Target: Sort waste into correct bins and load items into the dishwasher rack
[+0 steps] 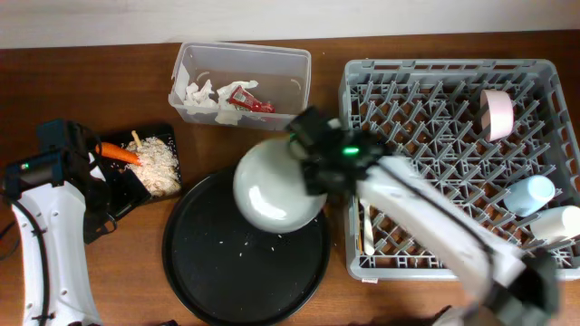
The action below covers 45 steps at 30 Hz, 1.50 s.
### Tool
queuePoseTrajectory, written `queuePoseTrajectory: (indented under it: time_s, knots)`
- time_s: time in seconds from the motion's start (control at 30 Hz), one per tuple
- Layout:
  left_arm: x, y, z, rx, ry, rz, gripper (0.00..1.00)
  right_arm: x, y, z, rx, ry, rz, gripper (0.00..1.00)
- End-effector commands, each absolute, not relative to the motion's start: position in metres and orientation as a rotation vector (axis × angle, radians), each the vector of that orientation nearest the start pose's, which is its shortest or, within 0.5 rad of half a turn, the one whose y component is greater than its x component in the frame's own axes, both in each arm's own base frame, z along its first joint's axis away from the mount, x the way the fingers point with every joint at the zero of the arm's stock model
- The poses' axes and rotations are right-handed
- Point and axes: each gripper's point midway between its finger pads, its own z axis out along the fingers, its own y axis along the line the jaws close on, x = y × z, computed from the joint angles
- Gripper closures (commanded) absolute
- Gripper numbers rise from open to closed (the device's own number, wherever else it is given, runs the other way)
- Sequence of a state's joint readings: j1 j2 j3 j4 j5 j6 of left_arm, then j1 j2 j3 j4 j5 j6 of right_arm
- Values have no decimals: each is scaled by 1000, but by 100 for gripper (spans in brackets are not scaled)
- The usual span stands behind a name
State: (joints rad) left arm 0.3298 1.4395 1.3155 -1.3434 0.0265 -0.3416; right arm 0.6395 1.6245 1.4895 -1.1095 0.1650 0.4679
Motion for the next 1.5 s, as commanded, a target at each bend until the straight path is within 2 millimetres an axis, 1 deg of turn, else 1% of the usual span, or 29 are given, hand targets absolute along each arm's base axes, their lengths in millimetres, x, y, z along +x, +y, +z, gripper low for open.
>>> queuePoseTrajectory:
  time_s: [0.0,0.07,0.17,0.2,0.33,0.43,0.5,0.53,0.57,0.67,0.73,0.77,0.83,0.87,0.9,0.93,0.97,1.0,1.03,1.07,1.1,1.13,1.17,1.2,1.23,1.27,1.33,1.4,1.47]
  knots:
    - [250,81,167,-1009,2837,-53,13,328,91,250,61,2481,-321,96]
    - [250,81,167,-1009,2837,-53,13,327,23,293,218,2292,-602,96]
    - [250,81,167,-1009,2837,-54,13,319,-51,333,444,2061,-977,96]
    - [250,81,167,-1009,2837,-54,13,322,-68,337,501,2003,-1083,96]
    - [250,81,167,-1009,2837,-53,13,349,-91,316,577,1970,-1218,96]
    - [250,81,167,-1009,2837,-54,13,373,-95,281,562,2015,-1287,96]
    - [250,81,167,-1009,2837,-54,13,395,-90,248,505,2069,-1324,96]
    - [250,81,167,-1009,2837,-54,13,401,-88,237,494,2084,-1329,96]
    - [250,81,167,-1009,2837,-54,13,409,-85,221,479,2121,-1309,96]
    - [251,81,167,-1008,2834,-53,13,424,-73,184,461,2230,-1181,96]
    - [251,81,167,-1008,2831,-53,13,428,-66,175,457,2274,-1103,95]
    - [252,81,167,-1007,2830,-54,13,429,-58,168,444,2313,-1046,92]
    - [252,81,167,-1007,2829,-54,13,432,-34,161,393,2369,-937,82]
    - [252,81,167,-1007,2830,-54,13,433,-10,164,336,2381,-866,72]
    - [252,81,167,-1008,2829,-54,13,433,9,171,282,2366,-843,53]
    - [252,81,167,-1007,2829,-54,13,433,23,175,211,2366,-834,45]
    - [252,81,167,-1007,2830,-53,13,431,37,179,163,2358,-822,41]
    - [252,81,167,-1007,2830,-54,13,428,46,181,135,2360,-815,36]
    - [252,81,167,-1007,2830,-54,13,422,48,185,123,2369,-811,32]
    - [251,81,167,-1008,2831,-54,13,417,47,189,135,2369,-806,31]
    - [251,81,167,-1008,2831,-53,13,406,43,206,188,2354,-780,30]
    - [252,81,167,-1007,2830,-54,13,397,39,223,227,2331,-739,26]
    - [251,81,167,-1008,2831,-53,13,385,37,251,259,2298,-643,21]
    - [251,81,167,-1007,2831,-53,13,377,35,265,280,2291,-570,18]
    - [251,81,167,-1007,2832,-54,13,363,25,282,328,2295,-442,18]
    - [251,81,167,-1009,2833,-54,13,353,14,287,372,2316,-356,17]
    - [251,80,167,-1008,2833,-59,13,334,-13,288,490,2371,-208,15]
    - [251,80,167,-1007,2833,-60,13,313,-44,278,623,2448,-81,4]
    - [254,74,168,-990,2834,-99,13,297,-63,267,639,2534,21,1]
